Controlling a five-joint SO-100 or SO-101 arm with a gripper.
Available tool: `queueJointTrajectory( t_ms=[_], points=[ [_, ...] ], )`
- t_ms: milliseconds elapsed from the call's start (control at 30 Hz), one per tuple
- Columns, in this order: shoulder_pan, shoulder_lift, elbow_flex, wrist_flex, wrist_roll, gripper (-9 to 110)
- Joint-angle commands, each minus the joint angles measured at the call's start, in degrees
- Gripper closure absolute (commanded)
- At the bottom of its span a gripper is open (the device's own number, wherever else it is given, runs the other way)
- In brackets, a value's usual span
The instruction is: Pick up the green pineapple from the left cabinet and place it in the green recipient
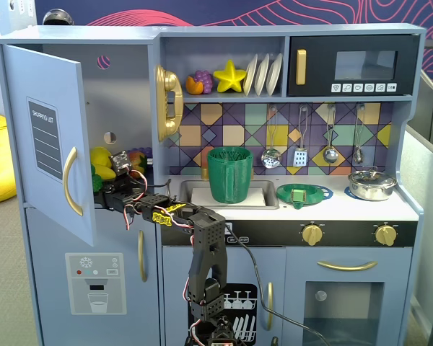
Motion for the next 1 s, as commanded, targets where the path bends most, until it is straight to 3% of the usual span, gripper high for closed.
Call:
queueJointTrajectory(
  t_ms=[0,367,967],
  points=[
    [3.3,-1.7,-6.9,-0.6,-0.3,73],
    [7.1,-1.8,-7.9,1.8,0.6,73],
    [4.8,-6.7,-14.1,4.4,1.5,72]
  ],
)
